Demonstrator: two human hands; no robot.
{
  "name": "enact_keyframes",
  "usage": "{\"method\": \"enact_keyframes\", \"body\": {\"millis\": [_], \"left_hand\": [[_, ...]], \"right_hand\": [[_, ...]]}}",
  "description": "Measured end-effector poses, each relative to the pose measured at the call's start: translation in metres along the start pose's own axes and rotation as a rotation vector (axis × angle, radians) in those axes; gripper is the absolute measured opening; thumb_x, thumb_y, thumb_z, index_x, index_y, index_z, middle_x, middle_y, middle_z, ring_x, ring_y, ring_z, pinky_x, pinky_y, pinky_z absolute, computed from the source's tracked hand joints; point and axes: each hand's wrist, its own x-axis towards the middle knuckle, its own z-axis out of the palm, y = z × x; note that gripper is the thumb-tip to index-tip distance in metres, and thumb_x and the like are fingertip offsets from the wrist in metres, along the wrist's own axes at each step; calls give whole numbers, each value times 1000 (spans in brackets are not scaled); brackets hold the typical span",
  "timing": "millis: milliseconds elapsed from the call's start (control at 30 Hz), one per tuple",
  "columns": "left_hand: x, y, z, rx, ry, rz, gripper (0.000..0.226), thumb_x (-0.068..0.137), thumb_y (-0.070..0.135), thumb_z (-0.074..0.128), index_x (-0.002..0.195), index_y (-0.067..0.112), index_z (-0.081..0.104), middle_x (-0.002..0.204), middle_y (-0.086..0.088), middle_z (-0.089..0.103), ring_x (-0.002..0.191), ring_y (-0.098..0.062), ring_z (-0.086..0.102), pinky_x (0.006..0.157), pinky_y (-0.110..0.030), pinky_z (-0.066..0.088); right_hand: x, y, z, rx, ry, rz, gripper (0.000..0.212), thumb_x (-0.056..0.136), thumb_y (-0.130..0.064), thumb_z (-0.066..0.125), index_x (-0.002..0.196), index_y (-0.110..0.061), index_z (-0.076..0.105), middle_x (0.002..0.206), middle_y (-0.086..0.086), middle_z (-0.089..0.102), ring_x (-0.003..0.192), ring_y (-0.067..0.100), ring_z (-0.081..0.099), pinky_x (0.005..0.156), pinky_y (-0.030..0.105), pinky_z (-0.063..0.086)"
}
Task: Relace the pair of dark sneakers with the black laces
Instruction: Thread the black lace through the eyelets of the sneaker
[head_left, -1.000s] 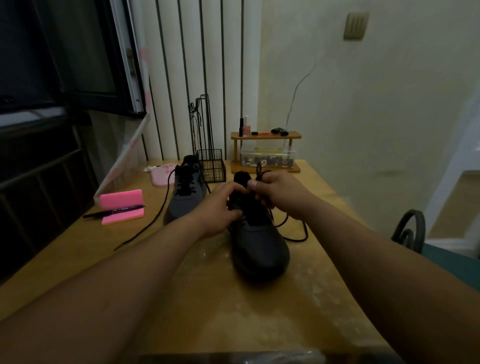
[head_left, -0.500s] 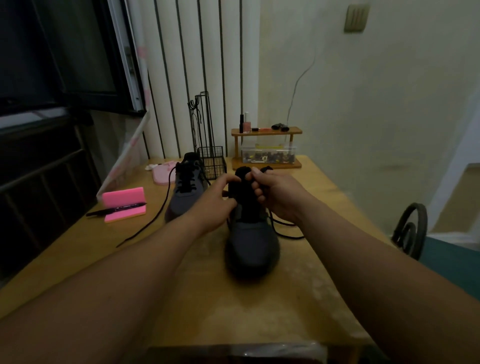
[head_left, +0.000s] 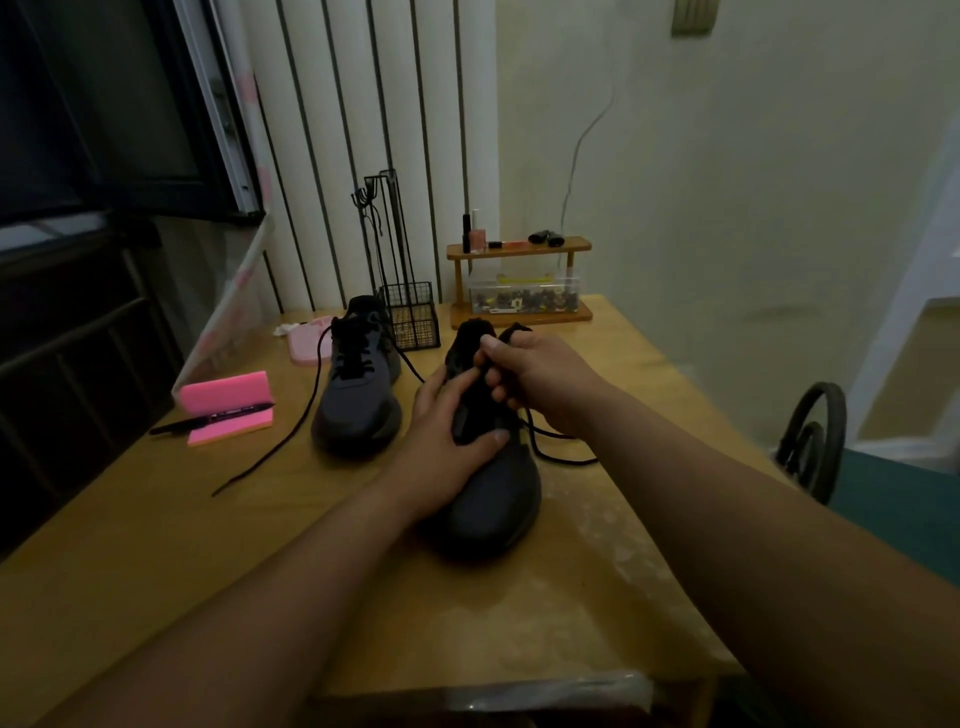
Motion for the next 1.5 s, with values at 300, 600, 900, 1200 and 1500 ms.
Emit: {"method": "enact_keyframes", "body": {"millis": [300, 600, 900, 1200, 1500], "left_hand": [[2, 1, 0, 15, -15, -25, 69, 94, 49, 71, 154, 38, 40, 164, 12, 21, 149, -13, 29, 122, -36, 33], [16, 14, -20, 23, 198, -48, 13, 101, 37, 64, 104, 28, 72, 117, 7, 52, 112, -12, 55, 95, -27, 47], [7, 88, -44, -350, -53, 60, 21, 103, 23, 63, 124, 21, 64, 109, -1, 74, 102, -14, 71, 96, -40, 56], [-32, 7, -79, -729, 94, -246, 19, 104, 21, 58, 87, 16, 53, 69, -1, 48, 59, -18, 50, 73, -36, 52], [-43, -6, -63, -239, 326, -253, 41, 101, 15, 62, 140, 18, 53, 120, 3, 61, 106, -13, 60, 78, -20, 46]], "right_hand": [[1, -14, 12, -106, 80, -36, 29, 108, -33, 54, 99, -11, 72, 72, -1, 63, 60, 11, 58, 57, 25, 46], [-24, -12, -29, -189, 150, -6, 47, 106, -46, 54, 100, -5, 74, 75, 6, 62, 65, 18, 56, 59, 30, 46], [-34, -74, -12, -32, -36, -149, 31, 107, -36, 54, 106, -10, 70, 69, -3, 58, 56, 9, 54, 54, 22, 45], [-23, -60, -3, 532, 116, 11, 27, 110, -35, 49, 96, -16, 63, 65, -6, 47, 52, 7, 41, 47, 18, 29], [-24, -65, 20, 366, 161, -18, 29, 109, -32, 47, 106, -11, 66, 68, -3, 50, 57, 10, 44, 55, 24, 34]]}}
